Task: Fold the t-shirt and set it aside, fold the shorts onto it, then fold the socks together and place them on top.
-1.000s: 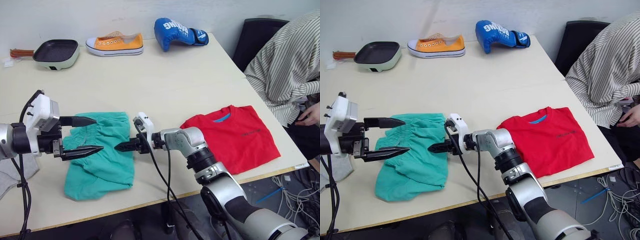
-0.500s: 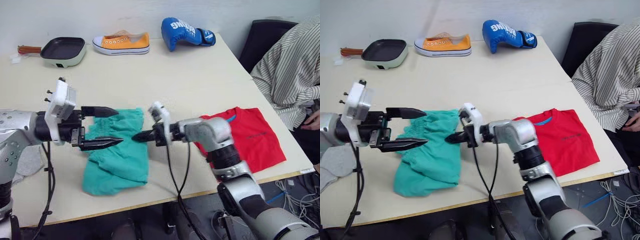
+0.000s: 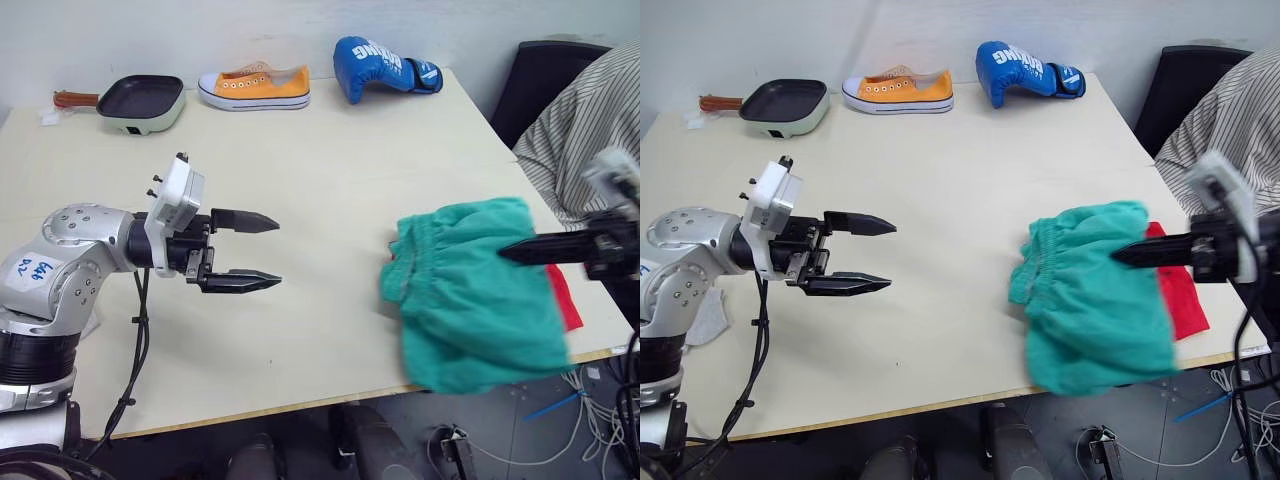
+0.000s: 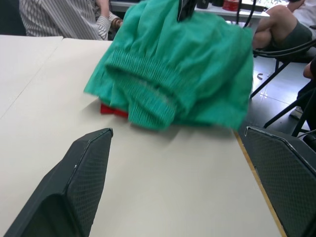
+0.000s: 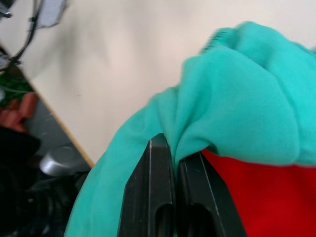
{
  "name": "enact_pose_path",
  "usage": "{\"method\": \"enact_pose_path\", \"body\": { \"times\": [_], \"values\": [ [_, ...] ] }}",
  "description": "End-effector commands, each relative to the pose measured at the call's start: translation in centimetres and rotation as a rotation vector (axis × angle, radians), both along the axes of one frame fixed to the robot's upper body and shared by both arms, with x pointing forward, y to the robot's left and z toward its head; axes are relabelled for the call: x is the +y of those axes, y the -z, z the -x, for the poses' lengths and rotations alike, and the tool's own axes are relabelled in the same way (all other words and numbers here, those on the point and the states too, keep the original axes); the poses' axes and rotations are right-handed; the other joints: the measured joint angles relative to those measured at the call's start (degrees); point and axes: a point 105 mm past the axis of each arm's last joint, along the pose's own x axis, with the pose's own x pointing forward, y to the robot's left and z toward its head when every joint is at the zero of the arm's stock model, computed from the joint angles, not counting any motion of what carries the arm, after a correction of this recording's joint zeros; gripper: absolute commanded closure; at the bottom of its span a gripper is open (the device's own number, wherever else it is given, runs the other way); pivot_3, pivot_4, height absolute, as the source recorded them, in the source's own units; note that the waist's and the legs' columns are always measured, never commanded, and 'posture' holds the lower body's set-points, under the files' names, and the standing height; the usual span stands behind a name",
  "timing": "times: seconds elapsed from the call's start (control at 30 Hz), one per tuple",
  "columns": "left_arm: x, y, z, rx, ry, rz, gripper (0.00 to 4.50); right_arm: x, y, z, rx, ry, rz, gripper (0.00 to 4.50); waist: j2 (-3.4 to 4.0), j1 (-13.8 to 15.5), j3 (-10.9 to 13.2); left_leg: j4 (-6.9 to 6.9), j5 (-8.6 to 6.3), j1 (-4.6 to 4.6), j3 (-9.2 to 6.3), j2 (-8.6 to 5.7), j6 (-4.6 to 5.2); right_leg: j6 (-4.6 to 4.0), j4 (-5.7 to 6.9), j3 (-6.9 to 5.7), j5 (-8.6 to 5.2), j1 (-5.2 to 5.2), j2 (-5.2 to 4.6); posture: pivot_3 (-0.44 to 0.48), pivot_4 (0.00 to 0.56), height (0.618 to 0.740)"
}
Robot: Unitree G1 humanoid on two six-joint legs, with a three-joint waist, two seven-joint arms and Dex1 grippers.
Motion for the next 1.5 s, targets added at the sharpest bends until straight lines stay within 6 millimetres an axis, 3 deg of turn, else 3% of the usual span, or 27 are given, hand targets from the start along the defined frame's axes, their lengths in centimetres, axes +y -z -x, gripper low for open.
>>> {"method": "enact_pose_path", "body": {
  "times": [0.03,0.13,0.23,0.43,0.53,0.67,0.77,0.9,0.93,1.03,1.17,1.3,1.4,1.5],
  "values": [
    [-0.3,-0.8,-0.1,-0.054,0.024,-0.003,0.0,-3.3,0.1,-0.2,-0.053,0.051,0.103,4.46,0.0,0.3,0.0,0.03,0.0,-0.03,-0.02,-0.02,0.0,0.02,0.0,0.02,0.01,-0.01,-0.02,0.0,0.15,0.74],
    [-0.4,-1.0,-0.2,-0.061,0.033,-0.004,0.0,-6.1,1.8,-0.9,-0.054,0.129,0.198,4.46,0.01,0.5,0.0,0.11,-0.01,-0.07,-0.03,-0.06,0.03,0.07,0.0,0.04,0.04,-0.02,-0.07,0.0,0.15,0.74],
    [-1.0,-1.1,-0.2,-0.07,0.057,0.001,0.0,-9.3,4.9,-2.6,-0.086,0.244,0.336,4.46,0.02,0.8,0.0,0.14,-0.02,-0.07,-0.02,-0.08,0.04,0.08,0.0,0.05,0.05,0.01,-0.08,0.0,0.15,0.74],
    [-2.2,-1.3,0.0,-0.084,0.087,0.016,0.0,-9.9,6.9,-4.5,-0.2,0.301,0.413,4.46,0.19,1.3,0.1,0.2,-0.01,-0.06,0.05,-0.1,0.03,0.1,0.14,0.15,0.06,-0.07,-0.06,0.0,0.15,0.74],
    [-2.4,-1.4,0.0,-0.085,0.089,0.019,0.0,-9.1,6.4,-4.5,-0.218,0.329,0.312,3.89,0.25,1.5,0.1,0.19,0.0,-0.05,0.04,-0.08,0.01,0.1,0.16,0.15,0.06,-0.08,-0.04,0.0,0.15,0.74],
    [-2.2,-1.2,0.2,-0.078,0.08,0.019,0.0,-9.3,5.1,-3.8,-0.276,0.358,0.306,2.5,0.26,1.7,0.1,0.21,0.0,-0.05,0.0,-0.09,0.01,0.1,0.15,0.15,0.06,-0.05,-0.06,0.0,0.15,0.74],
    [-2.0,-0.9,0.5,-0.062,0.058,0.025,0.0,-10.1,2.7,-3.3,-0.349,0.418,0.281,1.51,0.26,1.7,0.1,0.22,0.0,-0.05,0.0,-0.11,0.01,0.12,0.14,0.16,0.07,-0.03,-0.07,0.0,0.15,0.74],
    [-1.6,-0.4,0.8,-0.05,0.019,0.027,0.0,-9.8,-1.0,-3.0,-0.471,0.432,0.238,0.13,0.28,1.6,0.1,0.2,0.0,-0.02,0.0,-0.1,0.01,0.12,0.16,0.17,0.07,-0.03,-0.05,0.0,0.15,0.74],
    [-1.5,-0.3,0.9,-0.05,0.009,0.026,0.0,-9.6,-1.6,-2.9,-0.496,0.427,0.233,0.05,0.28,1.6,0.1,0.2,0.0,0.0,0.0,-0.1,0.01,0.12,0.17,0.18,0.07,-0.02,-0.04,0.0,0.15,0.74],
    [-0.6,0.0,0.6,-0.072,-0.061,0.008,0.0,-7.8,-4.1,-2.6,-0.586,0.359,0.158,0.05,0.28,1.6,0.1,0.2,0.0,0.01,-0.01,-0.1,0.01,0.12,0.15,0.19,0.07,-0.02,-0.04,0.0,0.15,0.74],
    [1.2,0.5,0.3,-0.073,-0.186,-0.01,0.0,-2.7,-5.2,-1.9,-0.625,0.174,-0.003,0.05,0.3,1.5,0.1,0.17,0.0,0.02,-0.12,-0.1,0.01,0.12,0.16,0.21,0.07,-0.02,0.0,0.0,0.15,0.74],
    [4.8,2.8,-0.7,-0.088,-0.49,-0.061,0.0,6.7,-2.5,-0.5,-0.591,-0.164,-0.174,0.05,0.2,1.3,0.1,0.13,0.0,0.04,-0.52,-0.13,0.01,0.12,0.1,0.24,0.07,0.04,0.06,0.0,0.15,0.74],
    [7.6,3.5,-1.2,-0.107,-0.703,-0.073,0.0,10.1,-1.7,0.0,-0.583,-0.225,-0.24,0.05,0.22,1.6,0.1,0.16,-0.04,-0.03,-0.74,-0.2,-0.05,0.12,0.15,0.26,0.09,-0.05,0.07,0.0,0.15,0.74],
    [10.4,4.7,-0.1,-0.097,-0.863,-0.098,0.0,12.0,-0.3,-0.6,-0.558,-0.21,-0.251,0.05,0.14,2.0,0.1,0.17,-0.09,-0.09,-0.78,-0.23,0.04,0.12,0.05,0.2,0.11,-0.03,-0.01,0.0,0.15,0.74]
  ]
}}
